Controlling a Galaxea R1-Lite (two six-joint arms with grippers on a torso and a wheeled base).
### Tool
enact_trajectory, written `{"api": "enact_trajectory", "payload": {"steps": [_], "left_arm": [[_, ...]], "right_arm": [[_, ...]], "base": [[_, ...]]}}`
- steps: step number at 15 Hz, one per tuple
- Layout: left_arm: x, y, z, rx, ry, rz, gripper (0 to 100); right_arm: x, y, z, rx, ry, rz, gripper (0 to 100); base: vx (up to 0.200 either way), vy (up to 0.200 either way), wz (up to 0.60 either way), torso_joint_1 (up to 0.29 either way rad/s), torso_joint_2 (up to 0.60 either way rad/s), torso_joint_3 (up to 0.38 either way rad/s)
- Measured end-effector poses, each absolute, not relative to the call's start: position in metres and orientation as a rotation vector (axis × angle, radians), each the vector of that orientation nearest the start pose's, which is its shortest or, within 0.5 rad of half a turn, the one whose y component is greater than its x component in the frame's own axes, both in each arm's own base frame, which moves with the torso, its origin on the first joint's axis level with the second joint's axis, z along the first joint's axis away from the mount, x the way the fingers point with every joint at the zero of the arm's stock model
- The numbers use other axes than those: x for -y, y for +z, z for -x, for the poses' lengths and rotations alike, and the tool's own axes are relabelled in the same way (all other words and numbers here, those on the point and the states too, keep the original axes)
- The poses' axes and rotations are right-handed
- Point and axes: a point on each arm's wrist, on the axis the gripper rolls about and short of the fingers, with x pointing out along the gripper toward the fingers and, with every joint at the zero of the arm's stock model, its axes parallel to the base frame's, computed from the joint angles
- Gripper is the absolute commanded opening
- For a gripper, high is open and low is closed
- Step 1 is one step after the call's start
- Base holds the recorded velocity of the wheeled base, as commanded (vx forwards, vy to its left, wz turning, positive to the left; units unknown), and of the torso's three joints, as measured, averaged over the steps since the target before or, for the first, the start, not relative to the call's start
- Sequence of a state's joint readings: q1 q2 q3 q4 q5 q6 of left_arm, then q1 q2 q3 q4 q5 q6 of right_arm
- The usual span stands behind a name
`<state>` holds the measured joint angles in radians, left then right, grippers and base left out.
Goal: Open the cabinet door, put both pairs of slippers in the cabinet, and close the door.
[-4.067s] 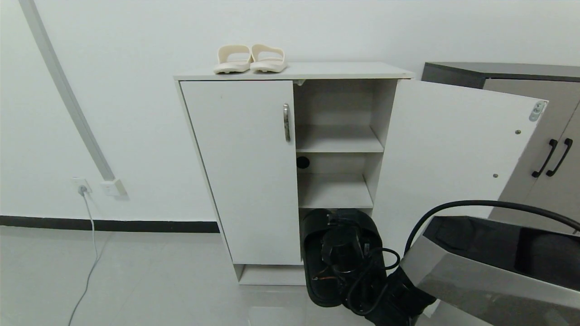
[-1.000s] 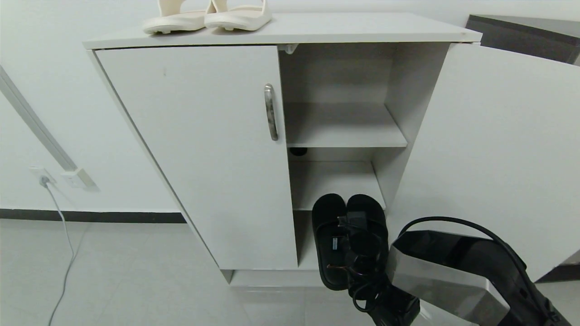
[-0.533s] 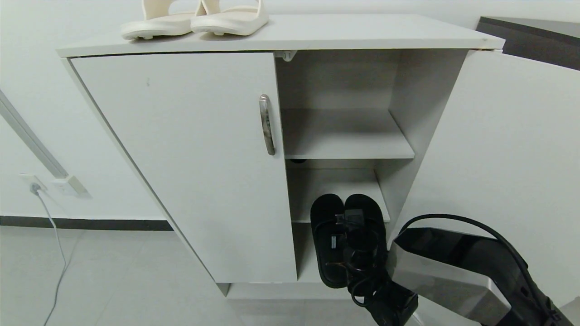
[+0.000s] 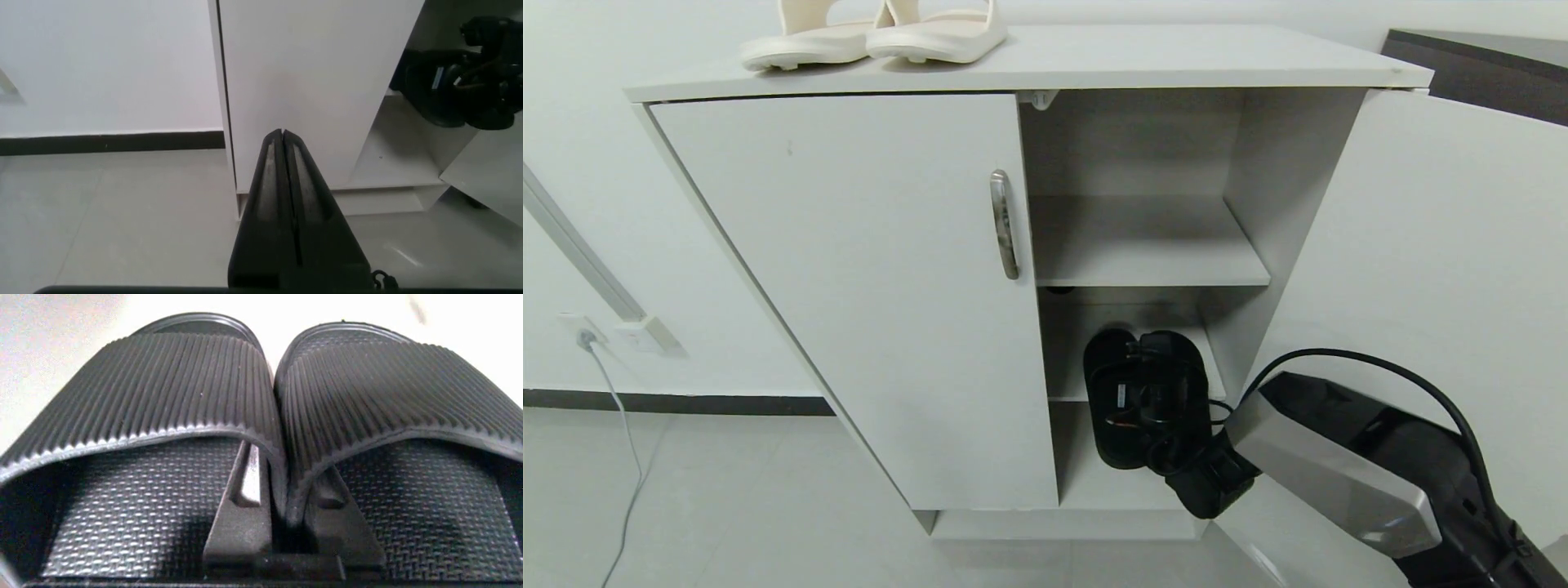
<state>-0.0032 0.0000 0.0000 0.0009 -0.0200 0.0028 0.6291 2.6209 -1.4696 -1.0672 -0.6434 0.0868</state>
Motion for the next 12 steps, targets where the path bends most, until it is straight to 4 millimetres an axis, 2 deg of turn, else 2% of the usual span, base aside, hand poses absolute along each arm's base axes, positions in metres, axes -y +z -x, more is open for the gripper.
{"api": "enact_trajectory", "payload": {"steps": [6,8,12], "left_arm": [[0.000,0.075,0.023,-0.001,-0.023,-0.003,0],[0.000,0.075,0.023,-0.001,-0.023,-0.002,0],[0.000,0.075,0.023,0.000,-0.023,-0.002,0]], "right_arm": [[-0.286,0.038,-0.450,-0.027,-0.045,-0.070,0],[-0.286,0.038,-0.455,-0.016,-0.048,-0.079,0],[-0.285,0.029,-0.457,-0.025,-0.052,-0.072,0]], "base": [[0.000,0.000,0.00,0.000,0.00,0.000],[0.200,0.000,0.00,0.000,0.00,0.005],[0.000,0.000,0.00,0.000,0.00,0.000]]}}
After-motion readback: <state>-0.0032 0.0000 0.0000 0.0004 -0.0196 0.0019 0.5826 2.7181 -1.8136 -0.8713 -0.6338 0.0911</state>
